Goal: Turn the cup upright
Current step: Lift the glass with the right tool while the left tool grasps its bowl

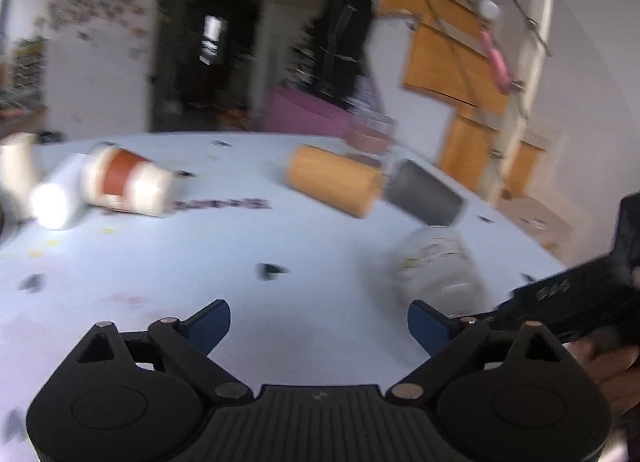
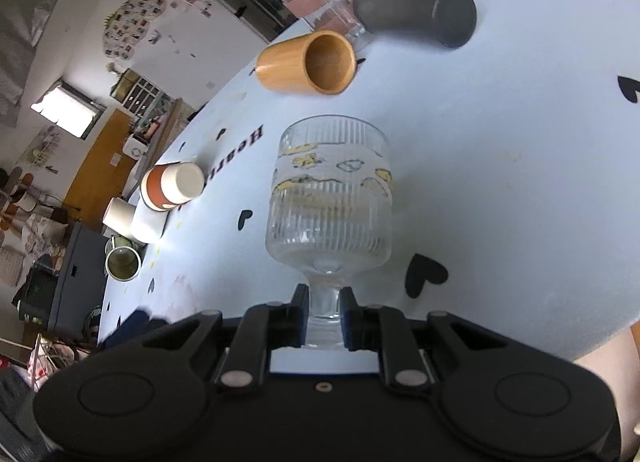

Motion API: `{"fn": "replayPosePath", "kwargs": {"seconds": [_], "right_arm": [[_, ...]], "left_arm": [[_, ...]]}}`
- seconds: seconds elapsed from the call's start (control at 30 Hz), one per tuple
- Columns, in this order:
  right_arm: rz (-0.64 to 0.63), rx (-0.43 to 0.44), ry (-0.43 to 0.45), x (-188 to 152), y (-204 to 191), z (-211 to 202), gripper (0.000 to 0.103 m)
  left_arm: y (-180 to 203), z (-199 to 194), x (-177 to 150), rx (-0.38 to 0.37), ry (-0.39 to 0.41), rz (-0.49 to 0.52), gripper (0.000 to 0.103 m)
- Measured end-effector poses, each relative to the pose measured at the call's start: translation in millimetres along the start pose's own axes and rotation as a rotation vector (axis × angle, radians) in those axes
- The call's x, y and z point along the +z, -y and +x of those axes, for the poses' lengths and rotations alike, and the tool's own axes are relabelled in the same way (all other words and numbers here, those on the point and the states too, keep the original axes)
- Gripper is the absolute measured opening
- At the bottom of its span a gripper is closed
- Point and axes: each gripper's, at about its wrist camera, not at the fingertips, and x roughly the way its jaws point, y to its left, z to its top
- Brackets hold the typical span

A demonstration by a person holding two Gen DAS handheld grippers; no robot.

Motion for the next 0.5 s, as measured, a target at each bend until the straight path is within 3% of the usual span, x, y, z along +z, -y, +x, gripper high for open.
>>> {"fn": "replayPosePath", "kwargs": {"seconds": [0.2,0.4,0.5], "right_arm": [[-0.035,0.028,0.033,-6,3,-3,0.017],[-0.080,0.028,0.050,-9,0,-5,0.018],[-0.106,0.017,0.057,-11,-3,-7,0.019]], "left_arm": [[11,60,43,-0.187,-0.182,-0.128,0.091],[41,123,60,-0.222,-0.339,-0.102,0.086],[49,138,60,-0.238,-0.374,-0.108,0.084]]}}
